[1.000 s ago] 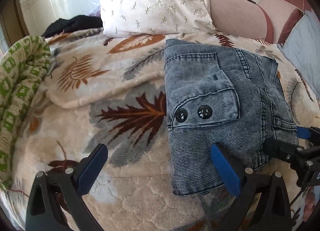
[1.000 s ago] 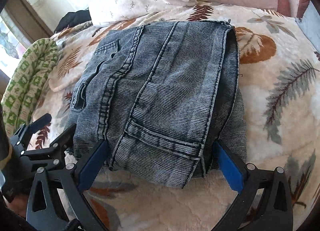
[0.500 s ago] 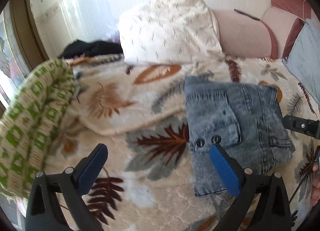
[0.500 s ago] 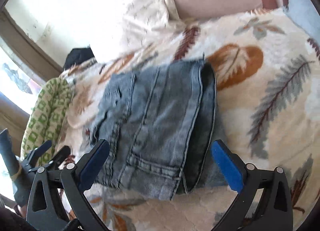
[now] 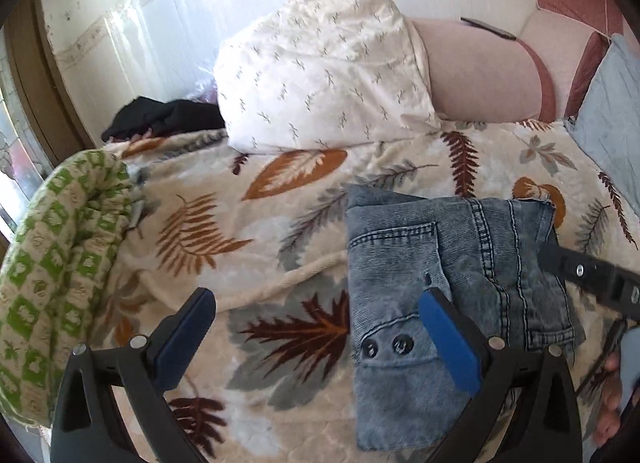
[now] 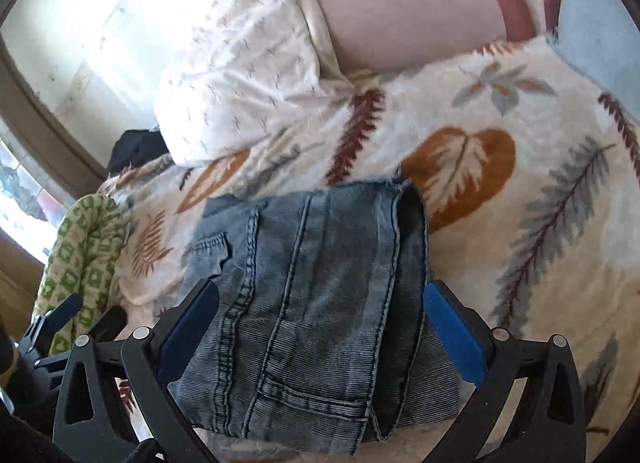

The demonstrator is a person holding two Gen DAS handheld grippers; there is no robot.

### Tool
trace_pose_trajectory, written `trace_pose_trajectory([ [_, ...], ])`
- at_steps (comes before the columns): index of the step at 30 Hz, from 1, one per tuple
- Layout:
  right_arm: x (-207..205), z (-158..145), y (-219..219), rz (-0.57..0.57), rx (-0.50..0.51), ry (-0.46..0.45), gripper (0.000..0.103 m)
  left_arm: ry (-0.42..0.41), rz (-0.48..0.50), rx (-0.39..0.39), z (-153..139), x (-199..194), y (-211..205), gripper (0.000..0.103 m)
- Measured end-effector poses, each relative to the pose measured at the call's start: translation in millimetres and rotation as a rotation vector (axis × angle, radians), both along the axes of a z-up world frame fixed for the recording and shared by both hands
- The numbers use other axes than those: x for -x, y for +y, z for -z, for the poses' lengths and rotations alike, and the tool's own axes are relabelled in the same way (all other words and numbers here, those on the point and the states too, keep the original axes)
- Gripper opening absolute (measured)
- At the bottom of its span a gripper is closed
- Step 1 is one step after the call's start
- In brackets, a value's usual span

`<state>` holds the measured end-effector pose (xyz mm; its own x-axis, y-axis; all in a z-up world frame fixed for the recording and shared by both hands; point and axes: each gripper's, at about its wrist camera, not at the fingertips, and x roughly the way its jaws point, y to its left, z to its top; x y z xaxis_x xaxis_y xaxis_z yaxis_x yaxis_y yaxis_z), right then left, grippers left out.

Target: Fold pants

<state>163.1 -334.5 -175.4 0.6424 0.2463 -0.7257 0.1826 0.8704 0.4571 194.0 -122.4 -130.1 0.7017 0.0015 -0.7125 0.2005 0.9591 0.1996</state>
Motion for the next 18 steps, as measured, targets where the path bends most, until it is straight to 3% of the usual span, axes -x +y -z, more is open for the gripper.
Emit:
trace_pose_trajectory([
  [10,-11,24,-1,-0.005,-0.048,0.108,0.103,0.084,0.006,-0.032,34,-24,-17,0.103],
  [18,-15,40,2,-0.015,-0.017,0.172,0.103,0.111,-0.002,-0.018,52,-34,-16,0.103],
])
